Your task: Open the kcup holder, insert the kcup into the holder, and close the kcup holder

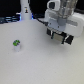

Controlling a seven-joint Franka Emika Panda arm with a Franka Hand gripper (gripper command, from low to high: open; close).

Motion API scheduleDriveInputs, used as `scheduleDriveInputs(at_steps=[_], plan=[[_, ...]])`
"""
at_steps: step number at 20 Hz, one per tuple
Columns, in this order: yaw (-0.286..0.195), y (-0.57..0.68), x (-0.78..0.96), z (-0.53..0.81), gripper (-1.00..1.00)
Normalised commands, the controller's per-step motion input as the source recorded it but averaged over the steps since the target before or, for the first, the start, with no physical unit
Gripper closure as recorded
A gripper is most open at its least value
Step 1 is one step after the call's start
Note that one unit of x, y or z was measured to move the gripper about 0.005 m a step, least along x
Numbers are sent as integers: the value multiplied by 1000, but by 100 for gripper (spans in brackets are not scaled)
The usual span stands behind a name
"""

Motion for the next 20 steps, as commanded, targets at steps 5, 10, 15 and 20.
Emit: scheduleDriveInputs(at_steps=[5,10,15,20], plan=[[61,-631,444,232,100],[56,-735,476,315,100],[25,-874,559,196,100],[17,-893,622,18,100]])
